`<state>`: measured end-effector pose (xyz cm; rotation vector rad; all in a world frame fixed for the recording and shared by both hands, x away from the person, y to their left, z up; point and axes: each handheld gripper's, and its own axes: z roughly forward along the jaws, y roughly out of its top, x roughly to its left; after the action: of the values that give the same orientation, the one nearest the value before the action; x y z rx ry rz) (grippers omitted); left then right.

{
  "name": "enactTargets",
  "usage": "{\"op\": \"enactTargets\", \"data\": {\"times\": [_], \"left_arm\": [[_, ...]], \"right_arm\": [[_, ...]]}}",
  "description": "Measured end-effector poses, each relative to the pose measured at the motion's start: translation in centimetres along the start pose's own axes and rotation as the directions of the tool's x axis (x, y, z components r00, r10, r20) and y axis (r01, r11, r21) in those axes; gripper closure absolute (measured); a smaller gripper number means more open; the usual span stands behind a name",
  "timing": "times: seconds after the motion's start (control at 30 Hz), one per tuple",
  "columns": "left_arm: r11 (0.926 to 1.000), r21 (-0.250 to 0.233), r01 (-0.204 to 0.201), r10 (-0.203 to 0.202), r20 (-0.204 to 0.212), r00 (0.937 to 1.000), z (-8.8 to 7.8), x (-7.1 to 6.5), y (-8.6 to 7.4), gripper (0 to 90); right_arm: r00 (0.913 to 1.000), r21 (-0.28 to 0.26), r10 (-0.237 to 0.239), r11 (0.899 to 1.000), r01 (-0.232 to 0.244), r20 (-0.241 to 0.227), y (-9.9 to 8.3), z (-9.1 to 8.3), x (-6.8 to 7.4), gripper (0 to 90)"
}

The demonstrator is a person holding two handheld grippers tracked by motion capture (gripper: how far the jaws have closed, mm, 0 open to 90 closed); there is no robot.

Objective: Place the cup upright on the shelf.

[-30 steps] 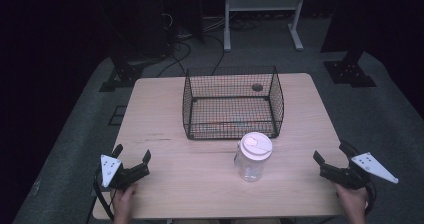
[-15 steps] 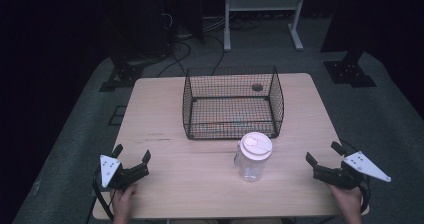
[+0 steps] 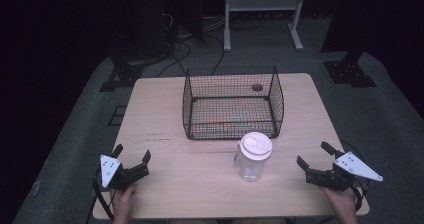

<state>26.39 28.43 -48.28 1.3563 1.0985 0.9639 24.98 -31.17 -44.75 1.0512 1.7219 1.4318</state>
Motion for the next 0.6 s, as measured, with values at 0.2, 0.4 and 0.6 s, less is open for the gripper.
{"op": "enactTargets", "data": {"times": [0.2, 0.4, 0.6], "left_arm": [[1.0000, 0.000, 0.001, -0.001, 0.000, 1.0000, 0.0, 0.0, 0.0, 0.0], [1.0000, 0.000, 0.000, 0.000, 0.000, 1.0000, 0.0, 0.0, 0.0, 0.0], [1.0000, 0.000, 0.000, 0.000, 0.000, 1.0000, 0.0, 0.0, 0.0, 0.0]], "right_arm": [[0.9987, 0.001, -0.021, 1.000, 0.021, -0.046, 0.3, 0.3, 1.0, 1.4], [0.9950, -0.003, -0.042, 0.999, 0.042, -0.091, 0.8, 0.4, 2.1, 1.4], [0.9904, -0.006, -0.066, 0.998, 0.066, -0.122, 1.0, 0.6, 3.1, 1.4]]}}
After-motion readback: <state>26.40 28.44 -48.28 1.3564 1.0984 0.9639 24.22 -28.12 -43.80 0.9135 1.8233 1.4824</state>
